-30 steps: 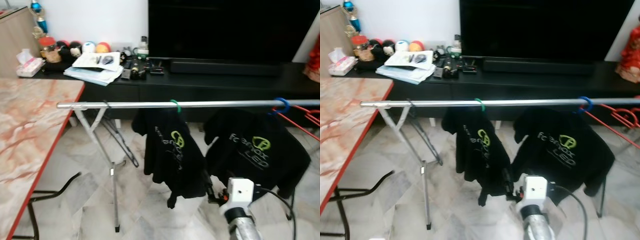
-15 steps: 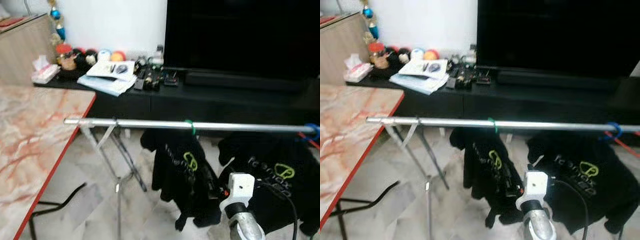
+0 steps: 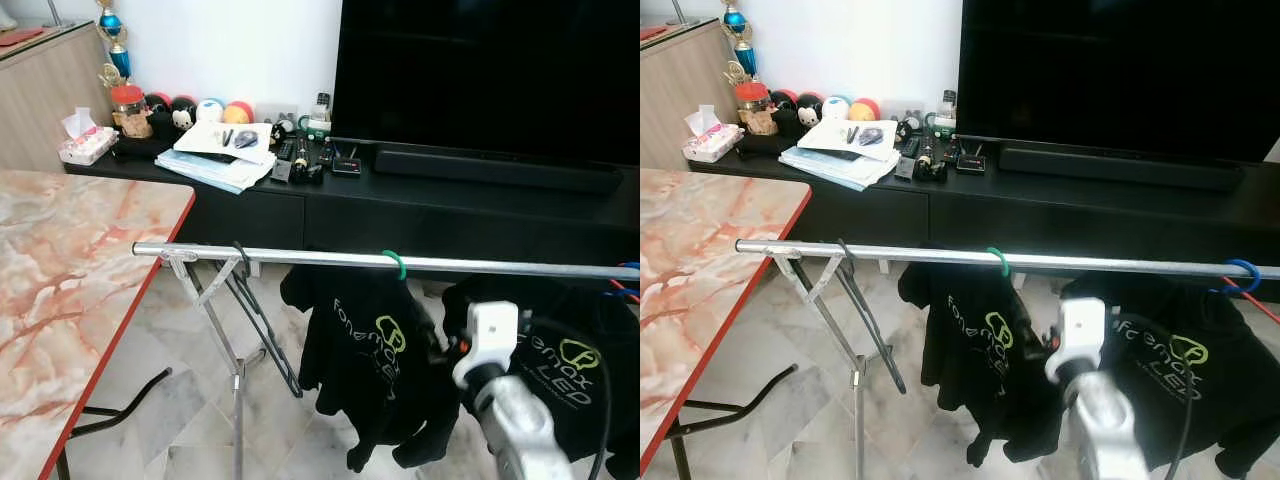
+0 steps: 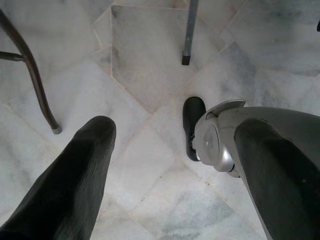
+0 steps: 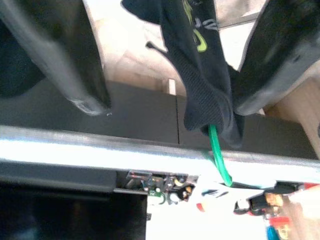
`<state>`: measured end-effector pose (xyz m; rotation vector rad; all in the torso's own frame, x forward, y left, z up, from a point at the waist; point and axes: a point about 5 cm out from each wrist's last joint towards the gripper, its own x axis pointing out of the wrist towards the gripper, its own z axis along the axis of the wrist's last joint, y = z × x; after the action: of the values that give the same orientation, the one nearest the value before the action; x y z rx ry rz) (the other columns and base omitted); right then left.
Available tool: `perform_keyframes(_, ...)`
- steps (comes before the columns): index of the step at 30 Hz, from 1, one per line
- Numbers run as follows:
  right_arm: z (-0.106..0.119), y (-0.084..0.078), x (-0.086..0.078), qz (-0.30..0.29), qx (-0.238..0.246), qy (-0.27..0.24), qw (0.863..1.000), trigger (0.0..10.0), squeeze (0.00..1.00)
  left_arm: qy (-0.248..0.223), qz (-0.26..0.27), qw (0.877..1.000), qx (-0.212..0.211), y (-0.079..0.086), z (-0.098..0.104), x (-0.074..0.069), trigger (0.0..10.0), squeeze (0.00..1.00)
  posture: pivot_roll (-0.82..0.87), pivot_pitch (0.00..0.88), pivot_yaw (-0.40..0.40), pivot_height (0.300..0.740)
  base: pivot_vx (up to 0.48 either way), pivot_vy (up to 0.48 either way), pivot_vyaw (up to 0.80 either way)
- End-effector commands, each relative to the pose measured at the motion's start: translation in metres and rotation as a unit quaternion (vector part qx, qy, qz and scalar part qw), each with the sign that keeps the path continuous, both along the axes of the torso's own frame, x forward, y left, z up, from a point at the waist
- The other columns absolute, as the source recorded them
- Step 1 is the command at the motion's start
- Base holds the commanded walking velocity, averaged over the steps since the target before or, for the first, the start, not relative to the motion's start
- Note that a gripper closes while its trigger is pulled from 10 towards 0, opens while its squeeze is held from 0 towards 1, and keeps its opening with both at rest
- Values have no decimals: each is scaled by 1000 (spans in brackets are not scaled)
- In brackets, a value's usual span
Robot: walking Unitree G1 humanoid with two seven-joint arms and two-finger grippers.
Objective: Hang hanger
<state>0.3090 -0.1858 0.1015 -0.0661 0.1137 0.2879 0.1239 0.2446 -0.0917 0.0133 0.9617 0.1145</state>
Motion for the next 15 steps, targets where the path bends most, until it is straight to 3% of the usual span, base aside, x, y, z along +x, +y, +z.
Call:
perform_keyframes(1, -6, 1, 1, 54, -35, 49, 997, 10000, 0, 16, 0, 1000, -8, -1, -3, -7, 10000, 0, -57, 59, -35, 740, 0, 0, 0)
perform_keyframes(4, -6, 1, 3, 84, -29, 83, 993, 10000, 0, 18, 1, 1000, -9, -3, -3, -6, 10000, 0, -55, 59, -33, 740, 0, 0, 0)
perform_keyframes(7, -14, -4, 6, 95, -69, 113, 987, 10000, 0, 21, -2, 1000, -14, -11, -5, -3, 10000, 0, -43, 59, -34, 740, 0, 0, 0)
perform_keyframes(11, -19, -7, 12, 81, -99, 128, 984, 10000, 0, 20, -2, 1000, -16, -16, -5, 0, 10000, 0, -33, 68, -33, 740, 0, 0, 0)
perform_keyframes(15, -12, 1, 24, 74, -93, 119, 986, 10000, 0, 20, -1, 1000, -16, -18, -6, 1, 10000, 0, -32, 73, -26, 740, 0, 0, 0)
